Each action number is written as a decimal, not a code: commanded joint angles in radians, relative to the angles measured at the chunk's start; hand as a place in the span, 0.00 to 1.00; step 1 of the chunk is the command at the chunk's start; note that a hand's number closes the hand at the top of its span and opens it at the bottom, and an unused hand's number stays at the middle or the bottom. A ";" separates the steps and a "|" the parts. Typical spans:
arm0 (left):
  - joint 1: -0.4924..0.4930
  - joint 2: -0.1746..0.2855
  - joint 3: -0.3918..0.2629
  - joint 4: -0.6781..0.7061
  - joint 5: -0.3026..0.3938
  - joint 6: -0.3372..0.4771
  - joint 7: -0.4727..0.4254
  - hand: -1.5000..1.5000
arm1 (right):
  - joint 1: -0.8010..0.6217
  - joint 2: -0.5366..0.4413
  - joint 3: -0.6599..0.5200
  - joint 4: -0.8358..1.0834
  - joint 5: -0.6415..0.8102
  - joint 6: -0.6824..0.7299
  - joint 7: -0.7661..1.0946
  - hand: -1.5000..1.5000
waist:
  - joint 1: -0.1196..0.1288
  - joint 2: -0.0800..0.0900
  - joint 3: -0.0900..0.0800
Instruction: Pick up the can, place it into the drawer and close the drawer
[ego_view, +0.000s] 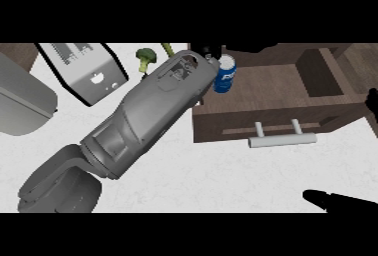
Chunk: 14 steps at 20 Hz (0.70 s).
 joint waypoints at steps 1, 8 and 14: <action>-0.036 0.000 0.004 0.007 0.002 -0.003 0.009 0.00 | -0.049 -0.025 0.085 0.063 0.220 -0.044 0.009 0.00 | 0.042 -0.005 -0.001; -0.041 0.000 -0.016 -0.033 -0.014 0.019 0.075 0.00 | -0.119 -0.021 0.220 0.272 0.480 -0.127 -0.003 0.00 | 0.075 -0.017 -0.001; 0.046 0.067 -0.008 -0.122 -0.047 0.000 0.095 0.00 | -0.208 -0.004 0.197 0.515 0.596 -0.249 -0.019 0.00 | 0.102 -0.022 -0.001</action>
